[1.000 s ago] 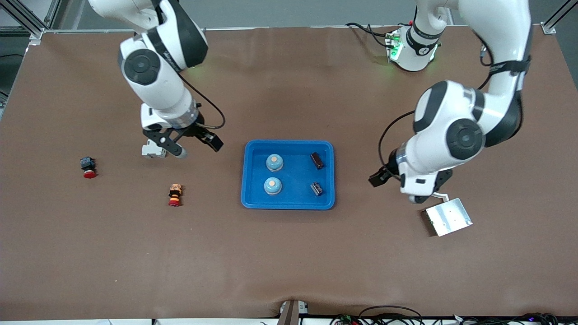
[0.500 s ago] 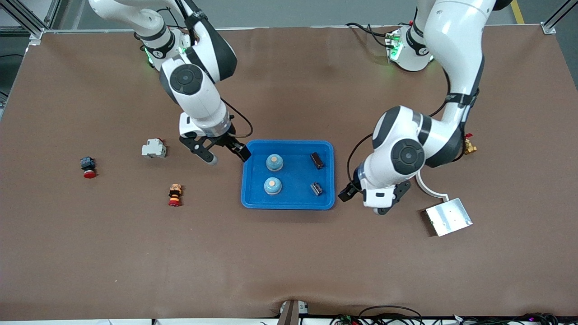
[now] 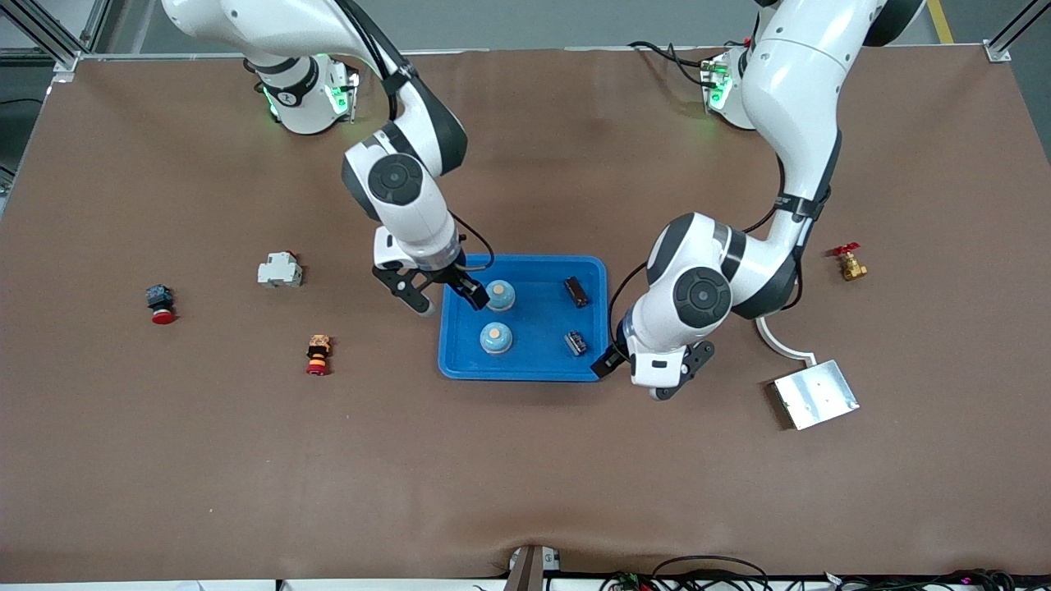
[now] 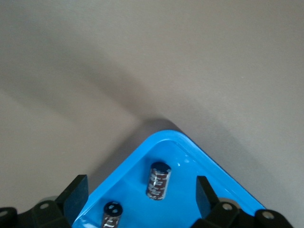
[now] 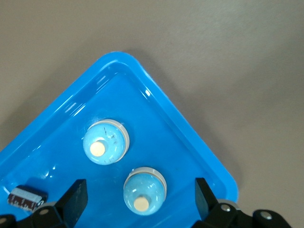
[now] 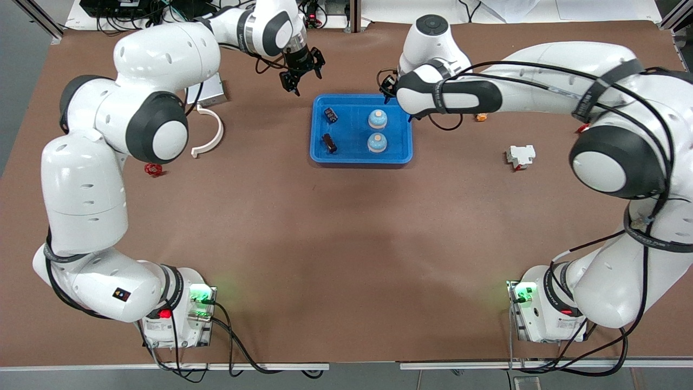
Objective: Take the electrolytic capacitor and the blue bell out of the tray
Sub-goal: 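Grasp a black capacitor with the left gripper while the right gripper grasps a bell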
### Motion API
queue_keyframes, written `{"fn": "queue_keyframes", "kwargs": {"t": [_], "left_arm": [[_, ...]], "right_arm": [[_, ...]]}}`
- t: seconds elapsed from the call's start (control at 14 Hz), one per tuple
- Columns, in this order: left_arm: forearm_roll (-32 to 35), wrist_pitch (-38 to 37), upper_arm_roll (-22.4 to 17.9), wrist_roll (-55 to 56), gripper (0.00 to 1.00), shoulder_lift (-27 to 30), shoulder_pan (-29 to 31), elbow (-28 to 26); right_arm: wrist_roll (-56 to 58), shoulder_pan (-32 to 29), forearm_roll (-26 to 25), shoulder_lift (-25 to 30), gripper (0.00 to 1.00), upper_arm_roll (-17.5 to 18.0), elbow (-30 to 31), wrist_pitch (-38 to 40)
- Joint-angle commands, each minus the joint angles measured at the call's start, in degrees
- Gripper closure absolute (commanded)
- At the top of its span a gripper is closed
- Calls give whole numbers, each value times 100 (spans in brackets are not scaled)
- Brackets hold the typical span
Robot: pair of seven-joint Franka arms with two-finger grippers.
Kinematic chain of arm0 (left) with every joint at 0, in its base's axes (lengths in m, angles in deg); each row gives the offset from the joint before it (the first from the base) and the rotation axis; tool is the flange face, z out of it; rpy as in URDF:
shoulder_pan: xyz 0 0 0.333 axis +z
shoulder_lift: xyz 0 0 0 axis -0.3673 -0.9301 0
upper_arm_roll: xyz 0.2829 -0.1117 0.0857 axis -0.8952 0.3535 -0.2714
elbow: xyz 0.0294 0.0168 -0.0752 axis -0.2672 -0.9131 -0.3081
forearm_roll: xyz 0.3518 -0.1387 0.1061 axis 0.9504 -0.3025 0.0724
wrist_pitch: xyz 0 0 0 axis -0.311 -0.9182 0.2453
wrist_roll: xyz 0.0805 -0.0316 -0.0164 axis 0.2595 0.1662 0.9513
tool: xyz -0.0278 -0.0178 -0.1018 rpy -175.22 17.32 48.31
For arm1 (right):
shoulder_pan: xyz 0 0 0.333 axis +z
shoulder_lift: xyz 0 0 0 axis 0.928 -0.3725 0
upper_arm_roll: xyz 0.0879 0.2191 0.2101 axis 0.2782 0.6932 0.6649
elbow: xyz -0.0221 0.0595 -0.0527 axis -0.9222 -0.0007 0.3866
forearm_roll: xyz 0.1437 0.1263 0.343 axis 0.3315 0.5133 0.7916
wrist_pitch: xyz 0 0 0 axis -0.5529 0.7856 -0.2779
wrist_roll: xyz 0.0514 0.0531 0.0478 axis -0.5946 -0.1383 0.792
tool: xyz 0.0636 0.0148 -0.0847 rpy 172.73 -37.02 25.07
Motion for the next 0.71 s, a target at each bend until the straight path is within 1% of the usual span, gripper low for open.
{"fn": "queue_keyframes", "kwargs": {"t": [0.0,0.07,0.29,0.5,0.64], "left_arm": [[-50,327,-43,71,0,-242,-221,183],[-50,468,-42,80,0,-321,-282,174],[-67,504,-34,98,0,-488,-432,165],[-76,504,-34,98,0,-620,-503,147],[-76,504,-34,159,0,-664,-529,139]], "right_arm": [[-233,92,-92,-562,0,-71,-603,62],[-313,109,-101,-694,0,-80,-743,62],[-375,144,-118,-1010,0,-88,-1078,62],[-541,206,-136,-1187,0,-97,-1262,53],[-629,215,-223,-1248,0,-97,-1281,44]]}}
